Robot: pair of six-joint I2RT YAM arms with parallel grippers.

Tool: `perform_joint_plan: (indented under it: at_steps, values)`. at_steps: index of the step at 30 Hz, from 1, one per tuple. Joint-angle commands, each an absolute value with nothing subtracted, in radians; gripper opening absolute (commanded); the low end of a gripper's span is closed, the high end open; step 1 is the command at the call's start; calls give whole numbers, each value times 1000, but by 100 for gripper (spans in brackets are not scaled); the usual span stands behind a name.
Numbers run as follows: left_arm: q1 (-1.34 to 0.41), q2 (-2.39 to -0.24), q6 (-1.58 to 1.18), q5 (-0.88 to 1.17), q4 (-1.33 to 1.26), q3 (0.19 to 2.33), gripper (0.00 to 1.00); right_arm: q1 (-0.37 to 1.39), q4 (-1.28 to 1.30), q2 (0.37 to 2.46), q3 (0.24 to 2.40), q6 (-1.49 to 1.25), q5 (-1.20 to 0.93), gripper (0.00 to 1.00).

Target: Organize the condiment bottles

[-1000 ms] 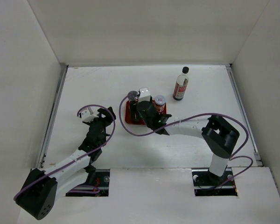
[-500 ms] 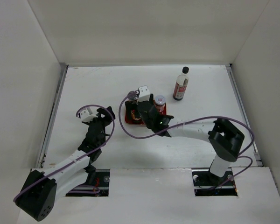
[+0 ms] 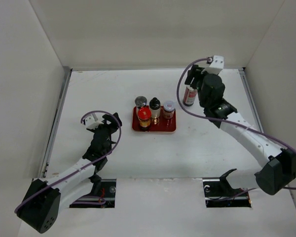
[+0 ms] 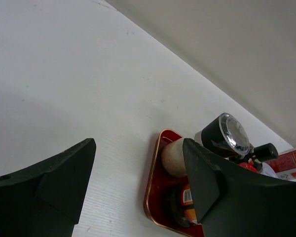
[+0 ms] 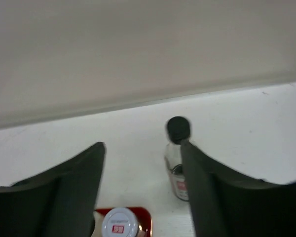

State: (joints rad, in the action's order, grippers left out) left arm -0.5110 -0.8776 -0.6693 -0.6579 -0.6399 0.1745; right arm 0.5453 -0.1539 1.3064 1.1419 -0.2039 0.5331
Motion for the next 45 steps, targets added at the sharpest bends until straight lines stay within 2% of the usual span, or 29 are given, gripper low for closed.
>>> perform_joint_plan:
  at_steps: [1,3,8,18,26,29,31,32,33,35,39,45]
  values:
    - [-505,-876,-672,-647,-678,181,70,457,-66,1342,1244,-146,519,78]
    - [-513,-867,-672,-646,-678,181,70,409,-52,1377,1281,-137,493,85]
    - [-512,-888,-672,-643,-681,186,70,358,-12,1482,1362,-109,356,94]
    - [-516,-894,-673,-627,-683,189,70,327,-80,1594,1361,-112,385,91]
    - [-507,-908,-676,-629,-690,186,70,321,-118,1664,1373,-121,371,77]
    - [-505,-901,-676,-623,-692,186,70,326,-120,1684,1374,-121,382,75]
    - [-507,-893,-675,-629,-692,183,70,326,-135,1684,1362,-123,388,68]
    - [-505,-893,-675,-630,-692,181,70,326,-149,1680,1356,-123,391,61]
    - [-501,-899,-676,-627,-692,181,70,326,-175,1672,1345,-123,399,49]
    - [-504,-907,-676,-623,-692,186,70,334,-236,1643,1315,-112,432,39]
    - [-510,-926,-676,-623,-696,190,70,370,-327,1573,1261,-66,494,33]
    - [-516,-911,-675,-624,-699,186,70,410,-331,1386,1169,-52,548,33]
